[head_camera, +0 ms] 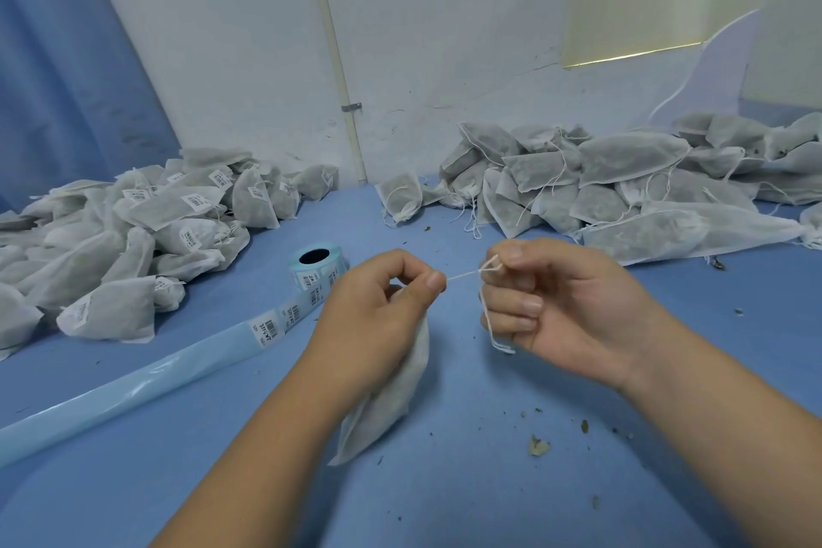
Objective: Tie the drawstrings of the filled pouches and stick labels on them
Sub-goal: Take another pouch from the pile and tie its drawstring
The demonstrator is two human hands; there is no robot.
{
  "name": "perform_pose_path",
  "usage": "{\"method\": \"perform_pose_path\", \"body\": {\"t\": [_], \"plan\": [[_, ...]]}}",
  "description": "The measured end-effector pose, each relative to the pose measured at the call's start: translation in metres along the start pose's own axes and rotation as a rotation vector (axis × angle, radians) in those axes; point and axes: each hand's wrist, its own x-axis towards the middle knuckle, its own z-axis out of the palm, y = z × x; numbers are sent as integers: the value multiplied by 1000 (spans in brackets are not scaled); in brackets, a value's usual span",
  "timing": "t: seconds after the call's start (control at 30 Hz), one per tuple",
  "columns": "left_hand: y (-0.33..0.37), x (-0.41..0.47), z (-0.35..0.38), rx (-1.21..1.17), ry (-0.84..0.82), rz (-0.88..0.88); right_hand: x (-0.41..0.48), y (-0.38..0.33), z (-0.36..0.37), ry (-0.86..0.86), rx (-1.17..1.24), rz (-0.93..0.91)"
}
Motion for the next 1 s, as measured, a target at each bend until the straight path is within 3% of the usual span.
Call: {"method": "perform_pose_path", "body": {"t": [0.1,0.2,0.27,0.33,0.43,0.63,0.8,0.9,1.0], "plan": [[-4,0,-1,170,-2,96,-4,-9,-1,-55,11,69],[-13,4,-11,294,63,82,-11,-31,-7,-137,95,-31],[-17,7,-20,183,143,24,-12,-43,-13,-15,-7,-131],[-15,8,-21,54,176,-5,-9,-38,-19,221,-195,-177],[-11,4,-11,-38,71,-28,-2,-12,-21,425,-553,-135],[-3,-2,-4,-225,-156,-40,-3,17,-5,163,-898,-117],[-1,-2,-2,-210,-156,-38,-2,18,-2,191,-889,-177],[-2,-1,-6,-112,-186,-49,0,11,-7,329,-914,-211],[-2,-3,-10,-85,-322,-108,3,6,-16,460,-980,-255]]}}
